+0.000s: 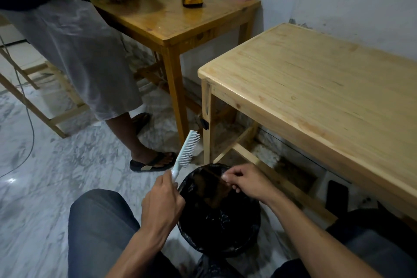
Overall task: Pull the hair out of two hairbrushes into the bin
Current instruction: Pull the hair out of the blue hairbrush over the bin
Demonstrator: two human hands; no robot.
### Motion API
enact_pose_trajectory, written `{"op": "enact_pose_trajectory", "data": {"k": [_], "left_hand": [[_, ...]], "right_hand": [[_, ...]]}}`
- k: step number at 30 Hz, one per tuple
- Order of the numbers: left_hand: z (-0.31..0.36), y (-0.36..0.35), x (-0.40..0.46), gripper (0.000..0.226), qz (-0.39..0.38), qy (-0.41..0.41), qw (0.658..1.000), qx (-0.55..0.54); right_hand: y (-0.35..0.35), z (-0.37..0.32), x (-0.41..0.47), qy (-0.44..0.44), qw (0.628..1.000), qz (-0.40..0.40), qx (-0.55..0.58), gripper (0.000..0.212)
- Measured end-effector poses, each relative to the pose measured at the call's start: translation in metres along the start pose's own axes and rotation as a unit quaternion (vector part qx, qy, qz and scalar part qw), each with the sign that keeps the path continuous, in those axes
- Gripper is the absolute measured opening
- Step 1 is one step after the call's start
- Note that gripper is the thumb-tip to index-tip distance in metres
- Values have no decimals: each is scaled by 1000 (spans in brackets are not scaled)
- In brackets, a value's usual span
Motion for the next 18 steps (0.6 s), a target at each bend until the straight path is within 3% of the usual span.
{"op": "enact_pose_trajectory", "data": {"k": [3, 6, 8, 12, 18], "left_hand": [[0, 1, 2, 13, 3, -14, 1000, 3], [3, -6, -1, 24, -25, -33, 999, 8], [9, -10, -3, 33, -39, -42, 998, 10], [20, -12, -8, 45, -48, -53, 997, 19], [18, -6, -6, 36, -38, -56, 998, -5]], "right_hand": [[3, 6, -5, -9, 999, -16, -41, 9], [-5, -8, -6, -6, 998, -51, -24, 45], [-8, -28, -5, 10, 999, -37, 27, 54], [-15, -54, -5, 27, 999, -46, 1, 43], [-16, -40, 2, 41, 999, -11, 16, 10]]}}
Point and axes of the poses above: each hand's wrist, its own x-axis towards the middle knuckle, its own y-axis out of the back of the hand, z = x × y, the point moved 5 cm from there along x, towards the middle knuckle, and after that the axes turned 1 degree about y, right-handed, at the moved point
